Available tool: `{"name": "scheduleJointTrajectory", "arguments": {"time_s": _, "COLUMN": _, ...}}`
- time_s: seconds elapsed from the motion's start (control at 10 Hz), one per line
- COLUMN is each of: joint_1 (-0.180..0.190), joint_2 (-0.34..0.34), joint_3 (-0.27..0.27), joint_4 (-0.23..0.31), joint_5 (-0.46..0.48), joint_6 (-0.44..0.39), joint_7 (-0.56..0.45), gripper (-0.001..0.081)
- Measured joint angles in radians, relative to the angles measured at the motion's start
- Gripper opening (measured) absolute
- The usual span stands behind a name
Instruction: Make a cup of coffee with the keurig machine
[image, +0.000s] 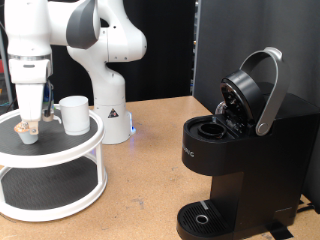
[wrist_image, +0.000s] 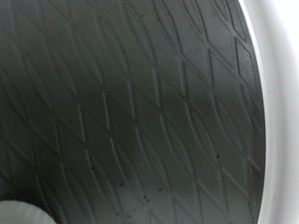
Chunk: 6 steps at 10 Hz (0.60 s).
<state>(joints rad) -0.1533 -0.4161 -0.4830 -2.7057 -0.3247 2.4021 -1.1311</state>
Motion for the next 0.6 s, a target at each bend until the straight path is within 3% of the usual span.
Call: {"name": "scheduleJointTrajectory", "arguments": {"time_s": 0.6, "joint_1": -0.009, "joint_2": -0.005, "joint_3": 0.004, "joint_4": -0.005, "joint_5": -0.037, "joint_6": -0.023, "joint_7": -0.01, "gripper": 0.0808}}
